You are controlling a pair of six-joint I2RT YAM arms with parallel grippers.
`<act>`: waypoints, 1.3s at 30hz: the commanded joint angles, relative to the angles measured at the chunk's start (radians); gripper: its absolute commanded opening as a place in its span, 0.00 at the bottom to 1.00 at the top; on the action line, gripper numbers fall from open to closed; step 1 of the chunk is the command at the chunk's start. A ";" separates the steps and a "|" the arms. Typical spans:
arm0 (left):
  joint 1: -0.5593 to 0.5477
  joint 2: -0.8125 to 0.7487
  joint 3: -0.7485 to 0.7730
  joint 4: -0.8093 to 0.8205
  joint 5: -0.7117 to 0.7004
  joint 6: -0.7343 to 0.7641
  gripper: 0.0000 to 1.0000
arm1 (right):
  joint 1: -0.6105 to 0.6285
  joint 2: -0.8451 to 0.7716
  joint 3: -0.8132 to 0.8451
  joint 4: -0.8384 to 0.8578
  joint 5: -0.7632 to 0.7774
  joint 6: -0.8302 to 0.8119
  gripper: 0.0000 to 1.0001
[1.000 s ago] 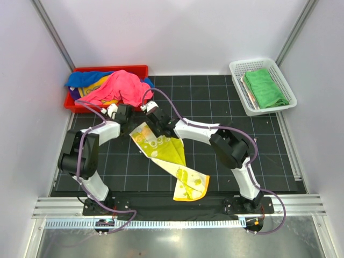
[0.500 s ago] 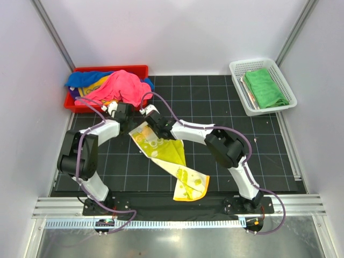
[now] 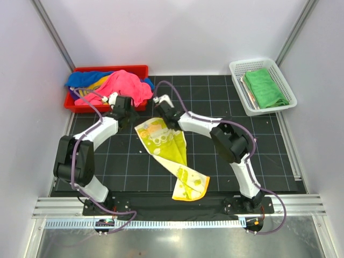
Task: Fold and stack the towels
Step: Flatten out the crumpled towel
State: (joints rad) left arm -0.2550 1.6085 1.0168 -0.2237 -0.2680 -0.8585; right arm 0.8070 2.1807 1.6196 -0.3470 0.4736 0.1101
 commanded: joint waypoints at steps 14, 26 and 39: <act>-0.115 0.329 0.432 -0.075 0.167 0.148 0.58 | -0.330 -0.095 0.088 -0.153 -0.024 0.119 0.05; -0.141 0.567 0.683 -0.204 0.220 0.274 0.56 | -0.419 -0.018 0.177 -0.210 -0.049 0.160 0.43; -0.170 0.633 0.681 -0.157 0.227 0.288 0.57 | -0.459 -0.001 0.077 -0.116 -0.187 0.211 0.45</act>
State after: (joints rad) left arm -0.4217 2.2101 1.6791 -0.3882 -0.0380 -0.5865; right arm 0.3561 2.1723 1.7142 -0.5167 0.3431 0.2966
